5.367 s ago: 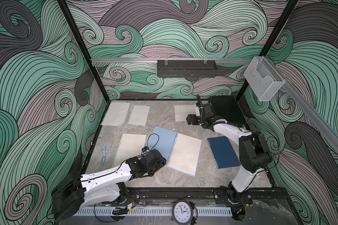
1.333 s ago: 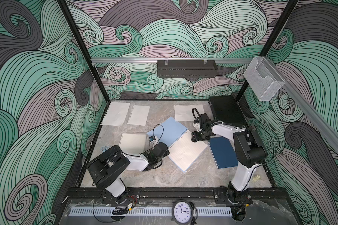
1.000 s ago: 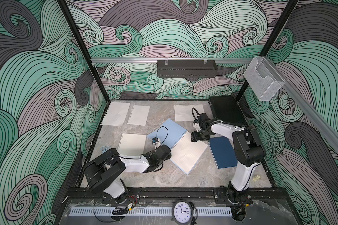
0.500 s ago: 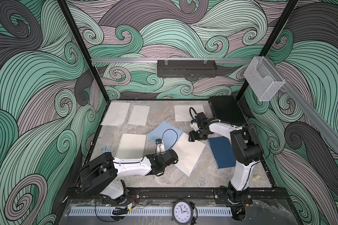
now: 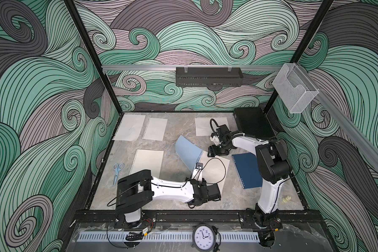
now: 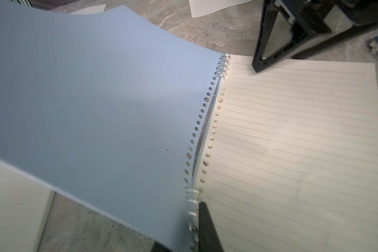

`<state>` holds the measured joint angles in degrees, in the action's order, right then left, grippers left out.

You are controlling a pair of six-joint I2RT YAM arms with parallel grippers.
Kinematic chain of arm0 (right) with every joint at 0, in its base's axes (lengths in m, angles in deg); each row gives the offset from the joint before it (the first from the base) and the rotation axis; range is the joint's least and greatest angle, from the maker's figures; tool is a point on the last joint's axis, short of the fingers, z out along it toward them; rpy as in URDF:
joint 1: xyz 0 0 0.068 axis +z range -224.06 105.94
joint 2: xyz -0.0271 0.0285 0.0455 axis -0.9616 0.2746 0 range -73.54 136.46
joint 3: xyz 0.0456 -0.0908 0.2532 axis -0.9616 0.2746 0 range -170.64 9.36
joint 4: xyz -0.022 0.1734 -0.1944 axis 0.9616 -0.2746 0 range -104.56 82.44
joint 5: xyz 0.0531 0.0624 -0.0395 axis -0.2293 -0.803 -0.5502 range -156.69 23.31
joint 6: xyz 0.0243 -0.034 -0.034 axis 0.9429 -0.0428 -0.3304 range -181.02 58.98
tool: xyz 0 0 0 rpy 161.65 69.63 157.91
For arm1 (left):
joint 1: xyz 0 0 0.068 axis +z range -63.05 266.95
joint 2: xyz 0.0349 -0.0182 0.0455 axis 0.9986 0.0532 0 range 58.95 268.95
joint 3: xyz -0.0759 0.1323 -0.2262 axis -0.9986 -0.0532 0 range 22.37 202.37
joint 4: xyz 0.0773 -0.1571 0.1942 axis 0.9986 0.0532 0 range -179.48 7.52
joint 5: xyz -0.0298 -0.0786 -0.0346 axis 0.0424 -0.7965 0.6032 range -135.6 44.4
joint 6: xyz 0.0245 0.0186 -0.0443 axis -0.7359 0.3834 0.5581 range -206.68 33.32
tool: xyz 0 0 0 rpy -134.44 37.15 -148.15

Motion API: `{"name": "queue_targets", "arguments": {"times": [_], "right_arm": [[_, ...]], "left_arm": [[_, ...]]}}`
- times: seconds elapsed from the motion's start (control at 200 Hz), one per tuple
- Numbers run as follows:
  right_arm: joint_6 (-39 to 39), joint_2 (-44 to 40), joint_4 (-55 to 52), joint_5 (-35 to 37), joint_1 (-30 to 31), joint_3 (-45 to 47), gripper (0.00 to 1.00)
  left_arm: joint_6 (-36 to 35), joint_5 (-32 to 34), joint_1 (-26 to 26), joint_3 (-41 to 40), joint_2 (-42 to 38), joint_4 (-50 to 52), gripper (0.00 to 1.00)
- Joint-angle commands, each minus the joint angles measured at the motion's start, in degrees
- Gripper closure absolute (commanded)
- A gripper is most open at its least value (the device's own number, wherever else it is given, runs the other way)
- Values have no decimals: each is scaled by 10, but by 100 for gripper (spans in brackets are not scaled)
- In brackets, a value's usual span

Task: Tear off pages from different notebooks
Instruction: Close the notebook at the center of the board.

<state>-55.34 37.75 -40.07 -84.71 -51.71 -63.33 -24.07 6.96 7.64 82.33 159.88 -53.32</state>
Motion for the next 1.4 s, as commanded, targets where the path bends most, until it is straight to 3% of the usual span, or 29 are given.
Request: {"name": "queue_targets", "arguments": {"times": [0.0,0.275,0.57,0.761,0.951,1.186,1.326,1.396], "right_arm": [[12,4,9,-48,6,15,22],[-3,-49,-35,-58,3,-48,18],[19,-192,-119,-91,23,-113,16],[40,-232,-179,-92,105,-161,11],[27,-186,-265,-15,211,-256,11],[37,-52,-357,121,291,-396,15],[60,27,-407,192,322,-480,23],[74,56,-425,214,330,-512,36]], "left_arm": [[34,65,-21,48,44,147,100],[61,83,-38,57,61,183,100],[46,92,-37,64,63,187,100],[42,88,-37,63,69,176,100],[31,85,-37,53,67,159,100],[34,86,-38,40,63,145,100],[35,89,-39,40,66,146,100],[35,89,-39,40,67,146,100]]}}
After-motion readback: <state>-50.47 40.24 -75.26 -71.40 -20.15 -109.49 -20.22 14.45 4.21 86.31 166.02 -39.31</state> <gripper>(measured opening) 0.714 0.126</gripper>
